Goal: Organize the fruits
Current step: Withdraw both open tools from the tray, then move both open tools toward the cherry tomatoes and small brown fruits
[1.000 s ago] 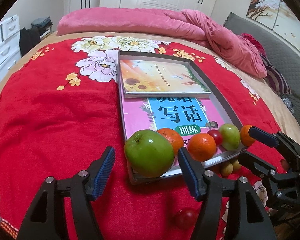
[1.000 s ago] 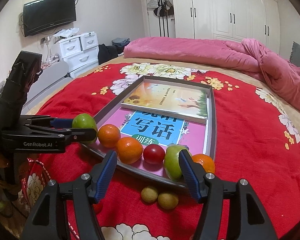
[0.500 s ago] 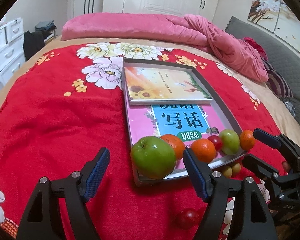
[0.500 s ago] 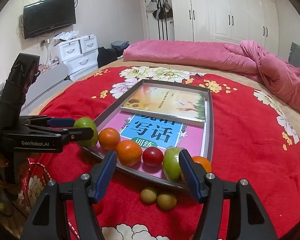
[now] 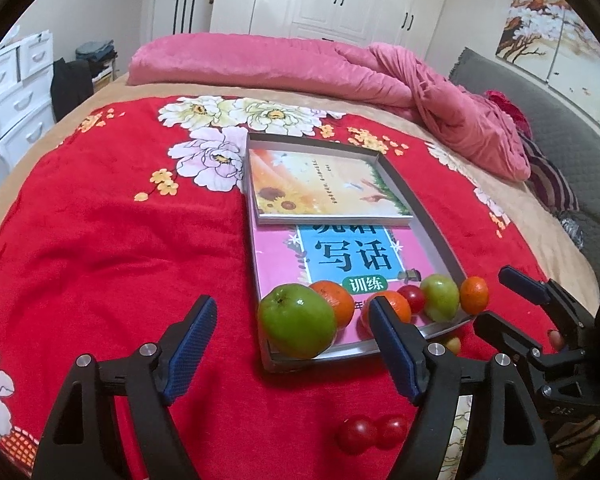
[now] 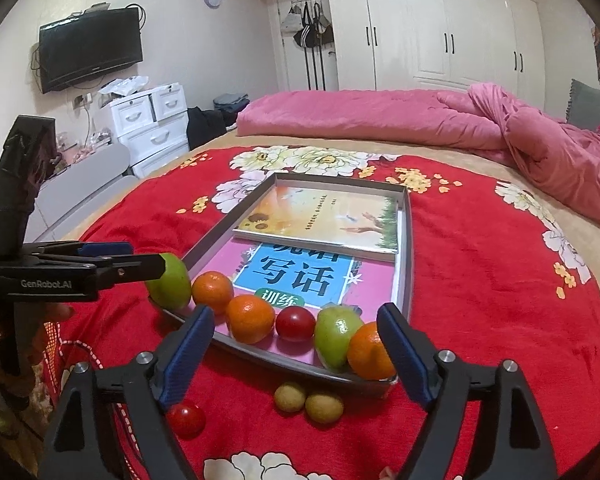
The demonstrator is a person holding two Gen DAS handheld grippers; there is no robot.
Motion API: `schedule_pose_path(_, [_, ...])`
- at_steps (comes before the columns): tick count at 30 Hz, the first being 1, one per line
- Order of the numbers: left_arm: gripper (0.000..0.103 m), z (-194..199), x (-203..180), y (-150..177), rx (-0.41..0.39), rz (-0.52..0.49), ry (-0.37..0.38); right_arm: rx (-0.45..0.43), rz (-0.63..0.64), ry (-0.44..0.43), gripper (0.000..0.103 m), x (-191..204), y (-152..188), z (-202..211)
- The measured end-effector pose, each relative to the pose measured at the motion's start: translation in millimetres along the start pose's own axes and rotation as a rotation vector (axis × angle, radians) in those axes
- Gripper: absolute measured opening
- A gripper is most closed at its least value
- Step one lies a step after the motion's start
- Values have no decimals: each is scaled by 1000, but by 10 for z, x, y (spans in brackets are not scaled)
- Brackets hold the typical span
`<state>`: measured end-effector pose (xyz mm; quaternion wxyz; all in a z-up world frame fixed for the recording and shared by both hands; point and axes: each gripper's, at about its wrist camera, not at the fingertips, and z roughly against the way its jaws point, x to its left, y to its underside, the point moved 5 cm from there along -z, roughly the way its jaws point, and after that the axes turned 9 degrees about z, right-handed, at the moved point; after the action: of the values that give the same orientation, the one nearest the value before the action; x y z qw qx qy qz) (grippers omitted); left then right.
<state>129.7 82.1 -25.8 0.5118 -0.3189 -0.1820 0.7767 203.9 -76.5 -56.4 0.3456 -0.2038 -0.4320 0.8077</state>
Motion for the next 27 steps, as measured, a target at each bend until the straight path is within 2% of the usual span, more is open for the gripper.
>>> schedule_pose_path(9, [80,238,-27,-105,-65,22,41,-22,-23,31,88,-110,-23,113])
schedule_pose_path(27, [80,348,-165,-15,-29,-18,86,-51,-139,102,88,-545,-8,362])
